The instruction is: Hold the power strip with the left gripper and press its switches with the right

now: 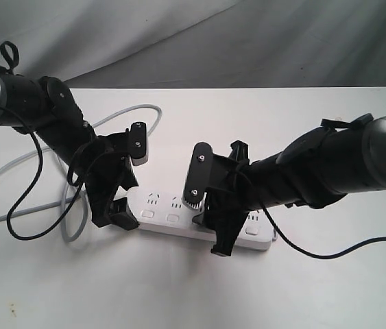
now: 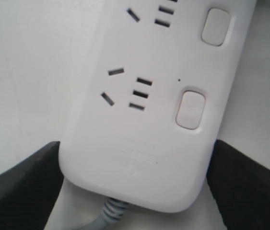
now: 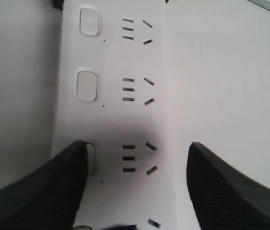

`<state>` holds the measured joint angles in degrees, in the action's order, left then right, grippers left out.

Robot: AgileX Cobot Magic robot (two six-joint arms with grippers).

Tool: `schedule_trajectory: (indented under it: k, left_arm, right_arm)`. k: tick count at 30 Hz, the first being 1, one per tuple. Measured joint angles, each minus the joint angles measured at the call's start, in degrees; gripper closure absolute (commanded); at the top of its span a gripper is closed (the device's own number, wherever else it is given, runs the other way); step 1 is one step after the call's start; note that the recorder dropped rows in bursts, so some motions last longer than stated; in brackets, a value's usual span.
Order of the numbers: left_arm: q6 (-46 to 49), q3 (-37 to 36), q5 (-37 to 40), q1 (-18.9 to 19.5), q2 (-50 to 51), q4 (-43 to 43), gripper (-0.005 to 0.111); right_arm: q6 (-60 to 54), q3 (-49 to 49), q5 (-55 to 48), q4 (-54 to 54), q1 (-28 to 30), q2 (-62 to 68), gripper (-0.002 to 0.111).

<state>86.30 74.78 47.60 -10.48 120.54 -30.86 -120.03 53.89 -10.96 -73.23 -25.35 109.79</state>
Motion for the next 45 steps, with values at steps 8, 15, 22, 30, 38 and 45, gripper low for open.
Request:
schedule_trajectory:
  k: [8, 15, 22, 30, 38, 45]
  left_arm:
    - [0.00, 0.00, 0.00, 0.00, 0.00, 0.11, 0.034]
    - [-0.13, 0.00, 0.00, 0.00, 0.00, 0.22, 0.034]
    - [-0.13, 0.00, 0.00, 0.00, 0.00, 0.22, 0.034]
    - [-0.13, 0.00, 0.00, 0.00, 0.00, 0.10, 0.034]
    - [-0.13, 0.00, 0.00, 0.00, 0.00, 0.10, 0.034]
    - [-0.13, 0.00, 0.00, 0.00, 0.00, 0.10, 0.034]
  right_arm:
    - [0.08, 0.00, -0.42, -0.47, 0.13, 0.84, 0.051]
    - [0.22, 0.35, -0.64, -0.60, 0.13, 1.21, 0.051]
    - [0.22, 0.35, 0.43, -0.56, 0.13, -0.39, 0.051]
    - [2.92, -0.82, 2.01, 0.56, 0.13, -9.08, 0.051]
    - [3.18, -6.34, 3.88, 0.56, 0.13, -12.87, 0.051]
    - [3.18, -7.50, 5.31, 0.56, 0.13, -11.39, 0.051]
